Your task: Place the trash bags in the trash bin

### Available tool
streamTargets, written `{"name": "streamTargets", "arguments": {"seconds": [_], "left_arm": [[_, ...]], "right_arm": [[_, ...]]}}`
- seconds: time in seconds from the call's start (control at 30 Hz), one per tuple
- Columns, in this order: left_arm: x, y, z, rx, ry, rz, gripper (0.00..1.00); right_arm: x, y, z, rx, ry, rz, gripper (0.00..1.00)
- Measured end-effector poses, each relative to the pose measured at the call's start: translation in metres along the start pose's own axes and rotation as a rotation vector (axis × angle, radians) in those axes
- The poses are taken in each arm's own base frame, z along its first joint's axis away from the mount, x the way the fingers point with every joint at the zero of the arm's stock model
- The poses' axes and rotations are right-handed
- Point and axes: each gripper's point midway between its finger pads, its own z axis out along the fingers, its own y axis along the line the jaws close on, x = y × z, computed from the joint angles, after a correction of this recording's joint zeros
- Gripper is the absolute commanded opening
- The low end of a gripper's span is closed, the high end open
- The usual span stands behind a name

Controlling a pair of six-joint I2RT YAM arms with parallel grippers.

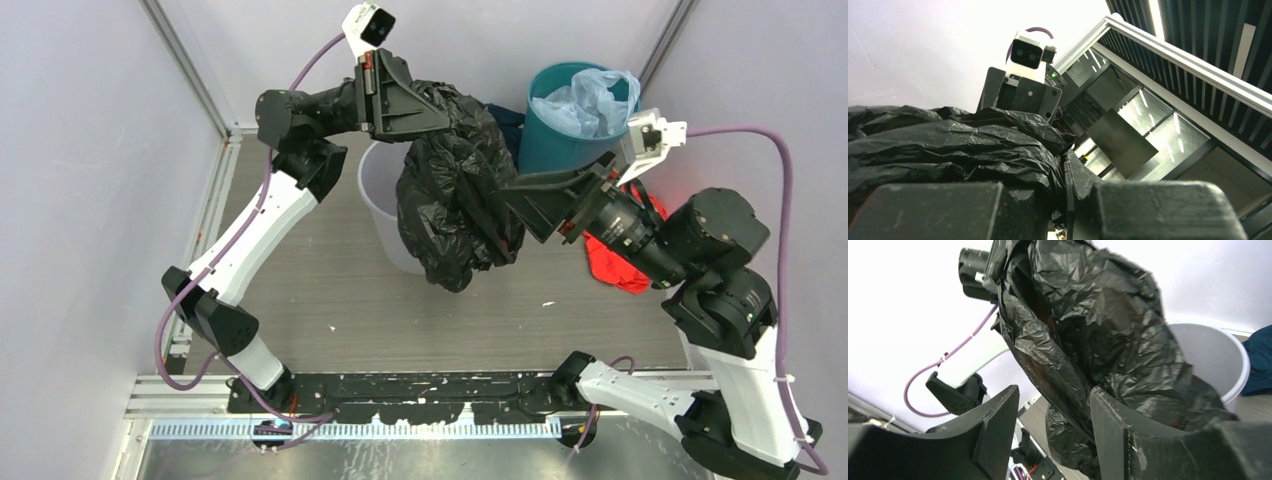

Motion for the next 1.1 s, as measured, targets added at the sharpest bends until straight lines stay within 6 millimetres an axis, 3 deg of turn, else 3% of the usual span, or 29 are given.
{"name": "streamTargets", "arguments": {"seconds": [0.1,0.43,0.87,1.1], "left_arm": [[-0.002,0.001,0.0,-0.002,-0.009,-0.006,0.15],[-0.002,0.008,0.001,-0.011,-0.023,-0.031,0.14],[-0.004,0.015,0.0,-0.019,-0.04,-0.047,0.13],[-0.003,0.018,0.002,-0.018,-0.046,-0.058,0.13]], "right_arm": [[0.01,0.001,0.012,-0.022,0.048,-0.01,0.67],[0.053,-0.021,0.064,0.011,0.204,-0.046,0.68],[0.06,0.004,0.062,-0.139,0.251,-0.042,0.71],[0.062,0.009,0.069,-0.173,0.255,-0.035,0.61]]}}
